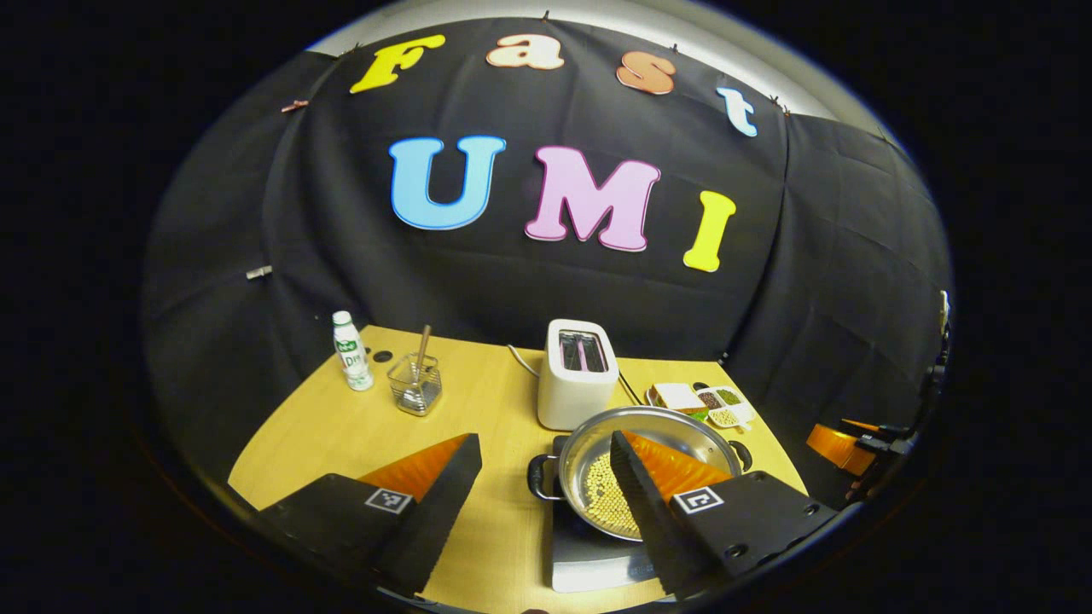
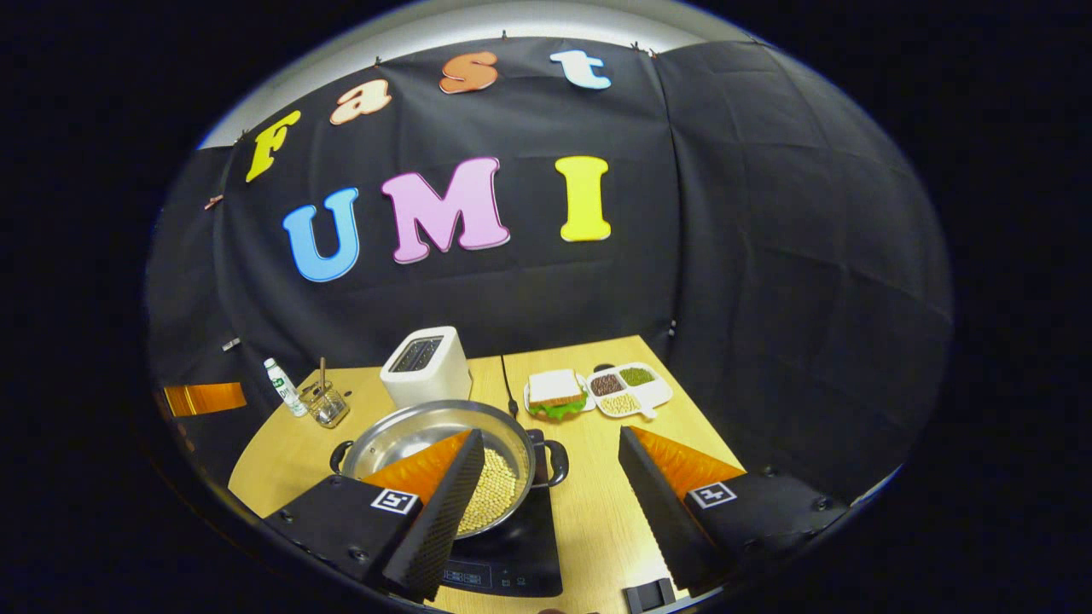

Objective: First push the handle of the pot to place it horizontally, then grasp the pot with both hands and set it on the induction cooktop.

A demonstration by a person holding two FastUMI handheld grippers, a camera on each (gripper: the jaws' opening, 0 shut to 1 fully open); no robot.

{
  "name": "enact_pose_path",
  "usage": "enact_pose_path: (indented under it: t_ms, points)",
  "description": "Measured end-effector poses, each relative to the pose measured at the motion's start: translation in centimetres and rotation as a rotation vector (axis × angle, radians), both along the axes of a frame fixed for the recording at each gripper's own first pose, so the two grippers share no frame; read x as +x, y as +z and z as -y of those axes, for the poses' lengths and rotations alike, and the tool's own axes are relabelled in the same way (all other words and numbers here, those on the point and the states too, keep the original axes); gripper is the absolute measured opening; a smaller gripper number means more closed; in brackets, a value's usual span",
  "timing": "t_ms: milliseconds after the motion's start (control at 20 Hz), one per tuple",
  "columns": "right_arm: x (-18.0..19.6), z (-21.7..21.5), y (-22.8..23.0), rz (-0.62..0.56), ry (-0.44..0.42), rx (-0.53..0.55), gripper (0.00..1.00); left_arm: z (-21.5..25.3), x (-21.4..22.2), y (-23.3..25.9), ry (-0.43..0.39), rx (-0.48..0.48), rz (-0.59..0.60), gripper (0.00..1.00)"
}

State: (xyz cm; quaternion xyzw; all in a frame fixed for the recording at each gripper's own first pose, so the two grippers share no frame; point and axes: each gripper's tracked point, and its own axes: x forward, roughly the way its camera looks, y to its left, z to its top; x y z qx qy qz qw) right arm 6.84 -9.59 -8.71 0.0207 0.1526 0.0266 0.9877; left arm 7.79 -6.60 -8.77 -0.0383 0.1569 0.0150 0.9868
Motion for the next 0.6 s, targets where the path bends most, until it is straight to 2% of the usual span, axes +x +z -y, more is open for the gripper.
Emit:
enact_pose_path:
  t_ms: [250, 500, 600]
  points:
    - [-4.2, -1.7, 4.0, 0.126, -0.002, 0.042, 0.99, -1.8, -6.4, 1.9, 0.061, -0.002, 0.092, 0.95]
    - [-8.6, 0.6, 4.1, 0.159, -0.042, 0.042, 0.98, -2.7, -13.0, 2.6, 0.114, 0.044, 0.136, 0.95]
    - [-10.4, 2.0, 3.8, 0.159, -0.053, 0.028, 0.98, -2.8, -14.9, 2.6, 0.128, 0.034, 0.166, 0.95]
